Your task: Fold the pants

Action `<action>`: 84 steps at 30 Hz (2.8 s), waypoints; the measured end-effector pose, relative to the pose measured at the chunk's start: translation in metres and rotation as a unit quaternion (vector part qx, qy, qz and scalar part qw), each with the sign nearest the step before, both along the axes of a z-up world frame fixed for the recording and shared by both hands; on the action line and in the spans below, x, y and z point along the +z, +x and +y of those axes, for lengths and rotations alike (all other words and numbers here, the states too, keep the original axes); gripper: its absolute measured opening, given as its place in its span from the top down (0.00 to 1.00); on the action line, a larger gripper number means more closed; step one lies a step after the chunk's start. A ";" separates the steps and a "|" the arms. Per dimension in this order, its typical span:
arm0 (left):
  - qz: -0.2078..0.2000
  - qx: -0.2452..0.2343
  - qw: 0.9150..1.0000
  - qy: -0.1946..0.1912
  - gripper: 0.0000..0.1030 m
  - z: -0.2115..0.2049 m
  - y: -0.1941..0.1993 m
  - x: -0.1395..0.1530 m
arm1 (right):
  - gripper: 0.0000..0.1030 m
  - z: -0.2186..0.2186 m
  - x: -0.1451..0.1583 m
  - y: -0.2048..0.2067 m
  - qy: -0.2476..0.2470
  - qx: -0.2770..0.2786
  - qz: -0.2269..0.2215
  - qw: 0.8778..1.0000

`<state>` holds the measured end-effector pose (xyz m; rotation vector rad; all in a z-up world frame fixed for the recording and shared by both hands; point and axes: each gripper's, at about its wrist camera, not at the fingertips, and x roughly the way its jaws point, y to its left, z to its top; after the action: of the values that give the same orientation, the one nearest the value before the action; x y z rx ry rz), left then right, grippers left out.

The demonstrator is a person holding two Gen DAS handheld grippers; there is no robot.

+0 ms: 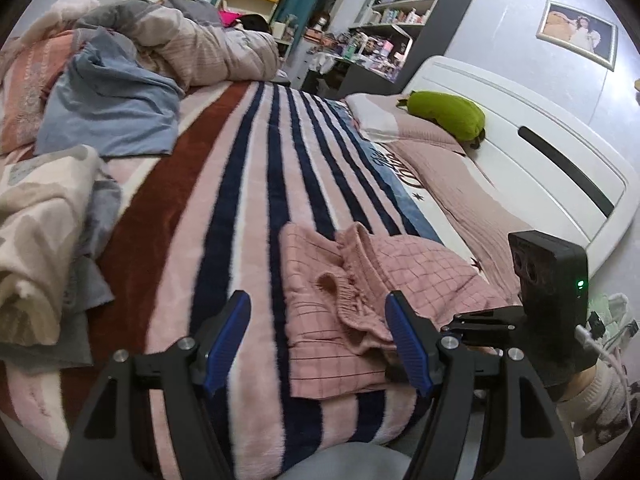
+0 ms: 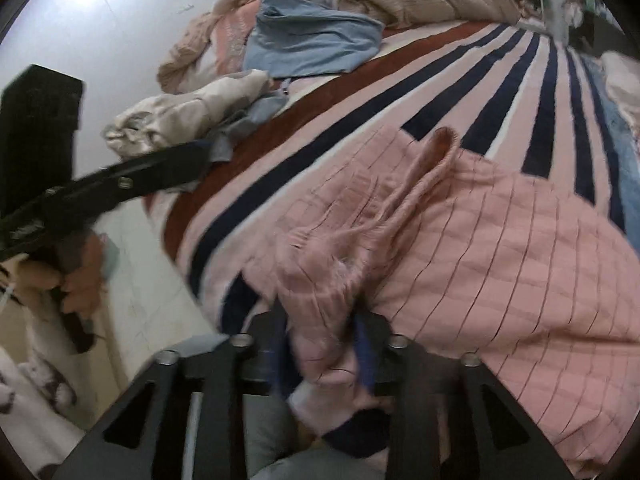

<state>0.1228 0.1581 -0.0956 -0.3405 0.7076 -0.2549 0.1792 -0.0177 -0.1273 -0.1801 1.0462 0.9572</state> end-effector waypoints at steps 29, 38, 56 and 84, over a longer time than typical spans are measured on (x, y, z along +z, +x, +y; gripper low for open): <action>0.092 -0.035 0.995 -0.018 0.71 -0.035 0.064 -0.039 | 0.58 -0.170 0.013 0.015 0.039 -0.180 -0.130 0.974; 0.120 -0.076 0.990 0.005 0.70 -0.044 0.061 -0.055 | 0.56 -0.168 0.008 0.011 0.039 -0.186 -0.119 0.975; 0.073 -0.094 0.987 0.104 0.94 -0.037 0.095 -0.017 | 0.56 -0.167 0.008 0.004 0.052 -0.172 -0.081 0.981; 0.077 -0.106 0.985 0.111 0.82 -0.054 0.045 -0.036 | 0.56 -0.173 0.026 -0.005 0.051 -0.186 -0.093 0.977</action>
<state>0.1674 0.1041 -0.1314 -0.0713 0.9184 -0.3512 0.1746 -0.1910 -0.1011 0.0122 0.8182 0.6390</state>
